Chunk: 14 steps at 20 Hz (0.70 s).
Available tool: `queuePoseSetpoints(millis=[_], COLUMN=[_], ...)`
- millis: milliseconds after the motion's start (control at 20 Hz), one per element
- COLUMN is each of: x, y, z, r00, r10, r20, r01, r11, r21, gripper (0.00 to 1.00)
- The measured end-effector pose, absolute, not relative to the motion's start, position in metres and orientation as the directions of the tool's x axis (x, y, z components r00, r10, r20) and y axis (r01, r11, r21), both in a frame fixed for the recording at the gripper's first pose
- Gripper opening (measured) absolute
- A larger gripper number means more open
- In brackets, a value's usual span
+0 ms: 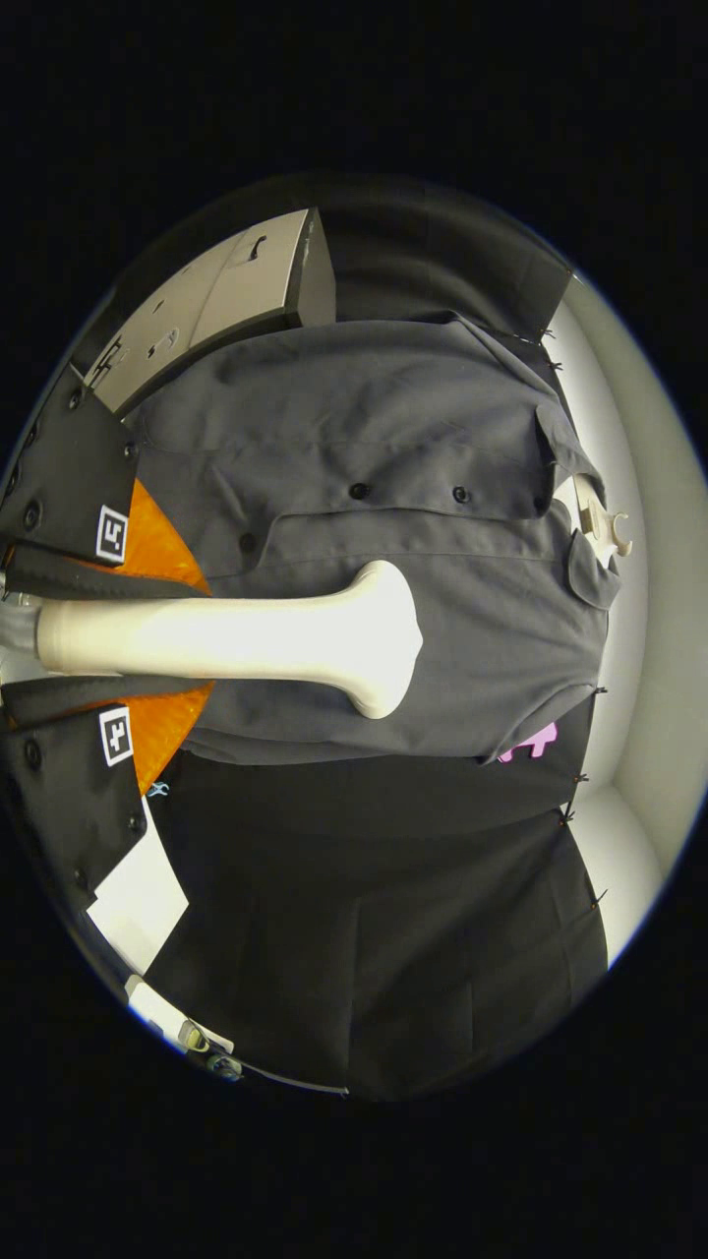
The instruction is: Iron the clothes twice with a garment steamer, once on the left side and once on the right side.
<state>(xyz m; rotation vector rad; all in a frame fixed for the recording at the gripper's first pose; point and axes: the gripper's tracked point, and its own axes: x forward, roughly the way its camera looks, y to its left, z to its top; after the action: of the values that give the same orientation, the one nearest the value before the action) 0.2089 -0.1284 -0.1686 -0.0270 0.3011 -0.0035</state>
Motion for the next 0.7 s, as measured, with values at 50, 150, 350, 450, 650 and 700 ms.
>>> queuePoseSetpoints(millis=[50,150,350,450,650,700], x=[0.208,0.204,0.192,0.185,0.178,0.179], y=[-0.13,-0.133,-0.139,-0.143,-0.148,-0.147], z=[-0.177,-0.193,-0.227,-0.243,-0.257,-0.256], r00=[0.952,0.947,0.929,0.921,0.91,0.912], r10=[-0.007,-0.007,-0.002,-0.001,0.003,0.004], r20=[-0.305,-0.321,-0.37,-0.39,-0.414,-0.409], r01=[-0.005,-0.006,-0.013,-0.017,-0.02,-0.02], r11=[0.999,0.999,0.999,0.999,0.999,0.999], r21=[-0.036,-0.038,-0.038,-0.045,-0.038,-0.033], gripper=[0.39,0.4,0.4,0.4,0.39,0.39])
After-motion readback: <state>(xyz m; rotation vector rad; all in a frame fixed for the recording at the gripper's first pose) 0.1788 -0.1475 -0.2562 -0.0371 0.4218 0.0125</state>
